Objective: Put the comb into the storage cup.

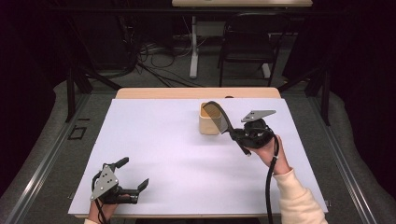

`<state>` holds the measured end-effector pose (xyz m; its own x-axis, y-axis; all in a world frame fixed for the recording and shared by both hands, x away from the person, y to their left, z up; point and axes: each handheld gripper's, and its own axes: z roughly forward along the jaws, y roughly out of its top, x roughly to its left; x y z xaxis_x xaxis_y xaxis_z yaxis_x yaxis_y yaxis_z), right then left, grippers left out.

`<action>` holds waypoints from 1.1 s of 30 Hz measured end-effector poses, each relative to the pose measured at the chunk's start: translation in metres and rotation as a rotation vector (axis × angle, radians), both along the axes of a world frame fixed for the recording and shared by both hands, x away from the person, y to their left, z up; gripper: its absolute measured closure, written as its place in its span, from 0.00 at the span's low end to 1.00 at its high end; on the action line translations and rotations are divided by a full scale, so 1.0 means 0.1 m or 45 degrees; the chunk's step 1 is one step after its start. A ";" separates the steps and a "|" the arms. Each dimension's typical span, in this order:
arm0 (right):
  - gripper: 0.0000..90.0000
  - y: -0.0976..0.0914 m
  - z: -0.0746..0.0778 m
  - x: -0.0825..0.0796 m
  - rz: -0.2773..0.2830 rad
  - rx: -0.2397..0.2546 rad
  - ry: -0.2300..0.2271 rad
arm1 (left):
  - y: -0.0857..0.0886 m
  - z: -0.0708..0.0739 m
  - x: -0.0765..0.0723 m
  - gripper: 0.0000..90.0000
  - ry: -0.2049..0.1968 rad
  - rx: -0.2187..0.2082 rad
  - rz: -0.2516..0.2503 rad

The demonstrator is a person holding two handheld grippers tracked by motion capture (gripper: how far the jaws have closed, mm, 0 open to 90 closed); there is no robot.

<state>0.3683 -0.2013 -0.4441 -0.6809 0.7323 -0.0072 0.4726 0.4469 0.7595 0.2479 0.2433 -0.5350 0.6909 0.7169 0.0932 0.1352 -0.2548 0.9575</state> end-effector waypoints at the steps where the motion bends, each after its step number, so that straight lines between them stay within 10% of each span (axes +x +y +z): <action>1: 0.81 0.00 0.00 0.00 -0.009 0.003 -0.001 | 0.00 0.00 0.00 0.00 -0.001 0.000 -0.001; 33: 0.81 0.01 0.10 0.08 -0.030 0.042 -0.086 | 0.00 0.00 0.00 0.00 -0.009 0.005 0.000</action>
<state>0.3765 -0.2006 -0.4338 -0.6620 0.7489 -0.0280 0.4302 0.4104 0.8040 0.2476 0.2433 -0.5346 0.6903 0.7165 0.1008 0.1283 -0.2583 0.9575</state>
